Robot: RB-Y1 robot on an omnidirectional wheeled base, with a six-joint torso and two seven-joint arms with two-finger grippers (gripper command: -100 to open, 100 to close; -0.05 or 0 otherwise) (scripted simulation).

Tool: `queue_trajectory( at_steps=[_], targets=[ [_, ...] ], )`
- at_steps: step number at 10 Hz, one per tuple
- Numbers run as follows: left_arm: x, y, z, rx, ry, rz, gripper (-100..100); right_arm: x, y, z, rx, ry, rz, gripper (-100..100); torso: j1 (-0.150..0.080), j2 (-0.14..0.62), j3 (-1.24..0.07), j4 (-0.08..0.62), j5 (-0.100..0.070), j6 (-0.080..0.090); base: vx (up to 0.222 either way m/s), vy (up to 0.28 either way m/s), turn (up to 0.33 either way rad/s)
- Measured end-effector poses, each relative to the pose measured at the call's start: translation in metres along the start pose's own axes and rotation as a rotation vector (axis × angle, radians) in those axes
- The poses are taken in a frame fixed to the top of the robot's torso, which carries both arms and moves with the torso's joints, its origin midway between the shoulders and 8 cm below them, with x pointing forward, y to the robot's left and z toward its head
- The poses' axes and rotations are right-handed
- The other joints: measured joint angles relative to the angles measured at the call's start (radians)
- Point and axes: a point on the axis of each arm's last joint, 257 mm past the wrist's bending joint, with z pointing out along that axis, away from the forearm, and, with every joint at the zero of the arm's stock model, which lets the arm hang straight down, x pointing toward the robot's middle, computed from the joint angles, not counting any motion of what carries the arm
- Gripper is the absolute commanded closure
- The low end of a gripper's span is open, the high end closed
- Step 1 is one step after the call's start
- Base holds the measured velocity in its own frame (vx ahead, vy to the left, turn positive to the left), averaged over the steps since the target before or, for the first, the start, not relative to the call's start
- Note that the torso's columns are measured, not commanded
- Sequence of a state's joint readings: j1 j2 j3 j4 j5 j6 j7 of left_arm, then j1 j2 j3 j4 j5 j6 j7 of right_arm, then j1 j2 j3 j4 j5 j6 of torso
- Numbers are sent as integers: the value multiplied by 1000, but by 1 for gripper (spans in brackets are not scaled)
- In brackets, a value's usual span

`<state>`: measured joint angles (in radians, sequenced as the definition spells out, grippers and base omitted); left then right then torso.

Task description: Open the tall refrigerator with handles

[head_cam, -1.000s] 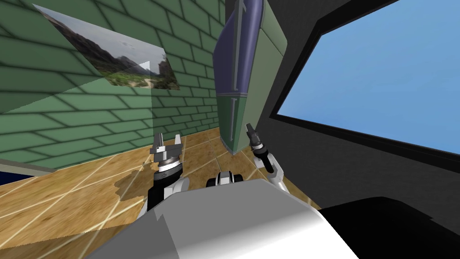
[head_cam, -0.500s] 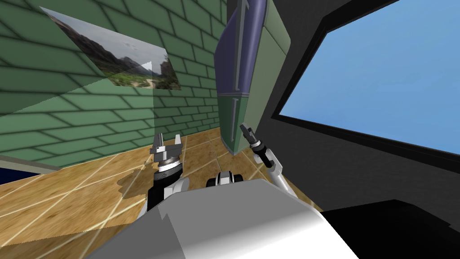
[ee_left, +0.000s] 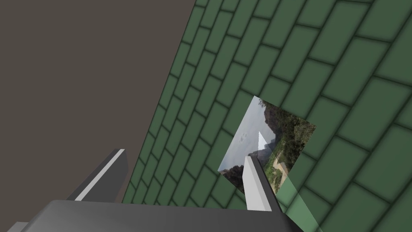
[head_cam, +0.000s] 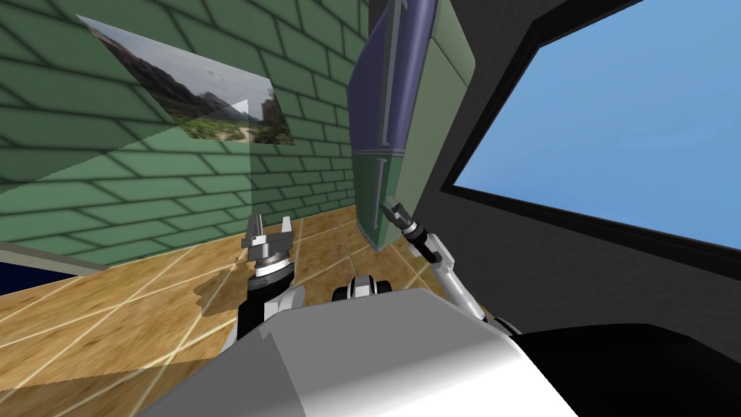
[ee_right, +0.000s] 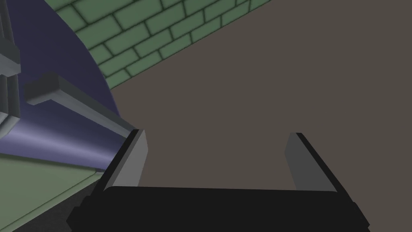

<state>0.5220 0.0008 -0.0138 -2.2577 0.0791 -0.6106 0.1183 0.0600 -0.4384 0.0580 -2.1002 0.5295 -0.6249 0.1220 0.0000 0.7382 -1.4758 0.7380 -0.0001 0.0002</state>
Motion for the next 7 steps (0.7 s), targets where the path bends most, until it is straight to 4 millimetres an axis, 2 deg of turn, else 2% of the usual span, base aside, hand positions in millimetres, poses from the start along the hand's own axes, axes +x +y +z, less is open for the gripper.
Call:
queue_trajectory(
  at_steps=[7],
  targets=[
    [0, 0, 0, 0, 0, 0, 0, 26, -13, 16, -111, 170, -321, -100, 0, 0, 0, 0, 0, 0, 30, 11, 30]
  ],
)
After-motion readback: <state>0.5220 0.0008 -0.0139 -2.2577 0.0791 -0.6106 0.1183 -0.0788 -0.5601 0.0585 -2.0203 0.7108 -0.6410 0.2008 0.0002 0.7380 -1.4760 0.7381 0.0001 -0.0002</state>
